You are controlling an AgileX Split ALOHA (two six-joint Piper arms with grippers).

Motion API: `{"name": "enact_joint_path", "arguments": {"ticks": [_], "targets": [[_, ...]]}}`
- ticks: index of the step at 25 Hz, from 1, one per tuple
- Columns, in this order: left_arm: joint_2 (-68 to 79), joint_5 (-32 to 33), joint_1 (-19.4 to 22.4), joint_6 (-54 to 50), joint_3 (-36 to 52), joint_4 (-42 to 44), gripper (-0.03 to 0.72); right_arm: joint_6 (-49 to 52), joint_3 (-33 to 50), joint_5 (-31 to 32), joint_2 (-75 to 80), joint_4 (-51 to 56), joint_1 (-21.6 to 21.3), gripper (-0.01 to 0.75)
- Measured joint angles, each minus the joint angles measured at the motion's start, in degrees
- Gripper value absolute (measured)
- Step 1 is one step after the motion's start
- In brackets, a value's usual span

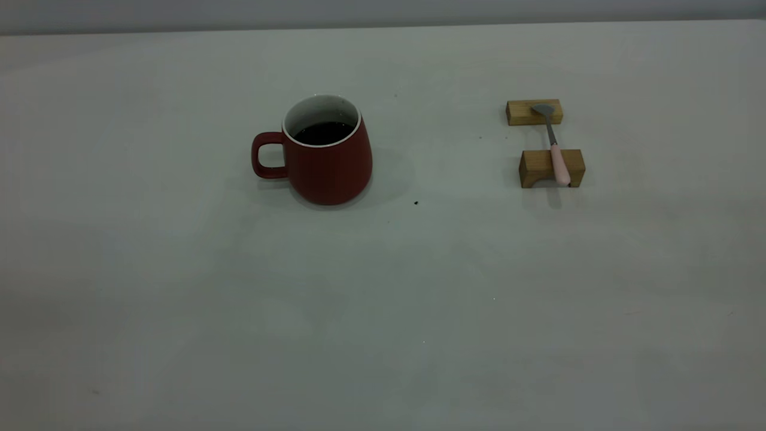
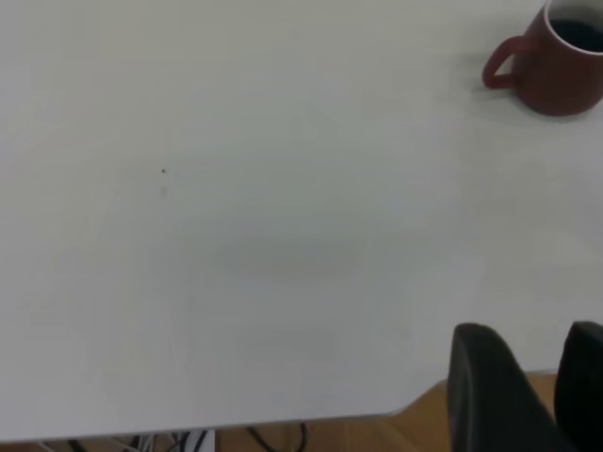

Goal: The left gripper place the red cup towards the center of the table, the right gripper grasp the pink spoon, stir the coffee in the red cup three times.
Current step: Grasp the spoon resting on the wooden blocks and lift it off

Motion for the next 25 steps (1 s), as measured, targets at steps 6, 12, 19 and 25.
{"name": "enact_joint_path", "arguments": {"ticks": [6, 12, 19, 25], "targets": [[-0.1, -0.1, 2.4, 1.0, 0.0, -0.1, 0.243, 0.0, 0.0, 0.0, 0.0, 0.0, 0.0, 0.237], [-0.1, -0.1, 2.4, 1.0, 0.0, -0.1, 0.243, 0.0, 0.0, 0.0, 0.0, 0.0, 0.0, 0.237], [-0.1, -0.1, 2.4, 1.0, 0.0, -0.1, 0.243, 0.0, 0.0, 0.0, 0.0, 0.0, 0.0, 0.237], [-0.1, -0.1, 2.4, 1.0, 0.0, -0.1, 0.243, 0.0, 0.0, 0.0, 0.0, 0.1, 0.0, 0.237]]}}
